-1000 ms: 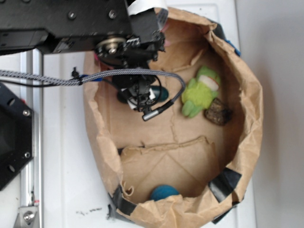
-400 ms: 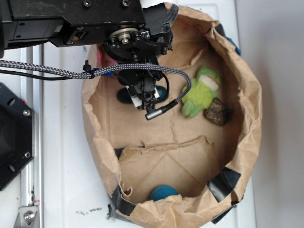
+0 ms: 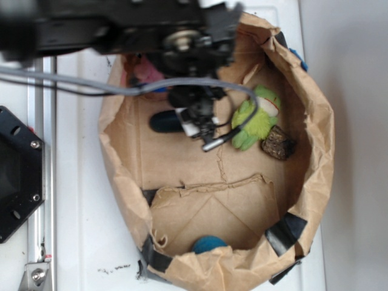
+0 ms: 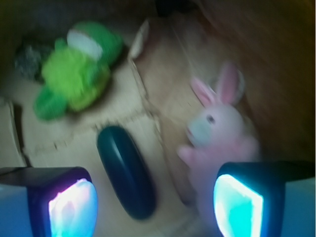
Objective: Grab the pink bunny.
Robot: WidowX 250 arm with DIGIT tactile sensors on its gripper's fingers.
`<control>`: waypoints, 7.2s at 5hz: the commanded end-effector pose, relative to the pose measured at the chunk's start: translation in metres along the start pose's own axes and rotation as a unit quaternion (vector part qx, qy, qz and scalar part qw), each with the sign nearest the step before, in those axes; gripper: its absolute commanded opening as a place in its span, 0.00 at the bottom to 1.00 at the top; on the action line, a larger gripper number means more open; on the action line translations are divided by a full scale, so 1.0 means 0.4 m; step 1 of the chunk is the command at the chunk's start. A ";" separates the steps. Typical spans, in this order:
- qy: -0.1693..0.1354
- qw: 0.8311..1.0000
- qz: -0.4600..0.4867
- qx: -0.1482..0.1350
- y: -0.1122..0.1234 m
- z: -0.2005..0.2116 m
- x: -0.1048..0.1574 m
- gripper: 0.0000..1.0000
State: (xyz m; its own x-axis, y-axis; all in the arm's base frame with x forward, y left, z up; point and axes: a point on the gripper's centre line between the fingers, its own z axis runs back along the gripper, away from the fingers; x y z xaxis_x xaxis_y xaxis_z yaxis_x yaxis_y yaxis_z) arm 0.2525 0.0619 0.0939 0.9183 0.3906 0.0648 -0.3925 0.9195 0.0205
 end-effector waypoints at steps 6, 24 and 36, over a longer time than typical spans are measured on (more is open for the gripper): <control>-0.020 0.999 0.034 0.022 0.038 -0.087 0.029 1.00; -0.021 0.980 0.156 0.118 0.124 -0.188 0.011 0.00; -0.080 0.995 -0.013 -0.066 -0.157 0.183 0.006 0.00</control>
State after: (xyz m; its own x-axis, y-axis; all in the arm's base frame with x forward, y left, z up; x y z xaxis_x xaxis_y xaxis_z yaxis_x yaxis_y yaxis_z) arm 0.2722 -0.0017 0.1430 0.9176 0.3737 0.1356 -0.3656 0.9272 -0.0814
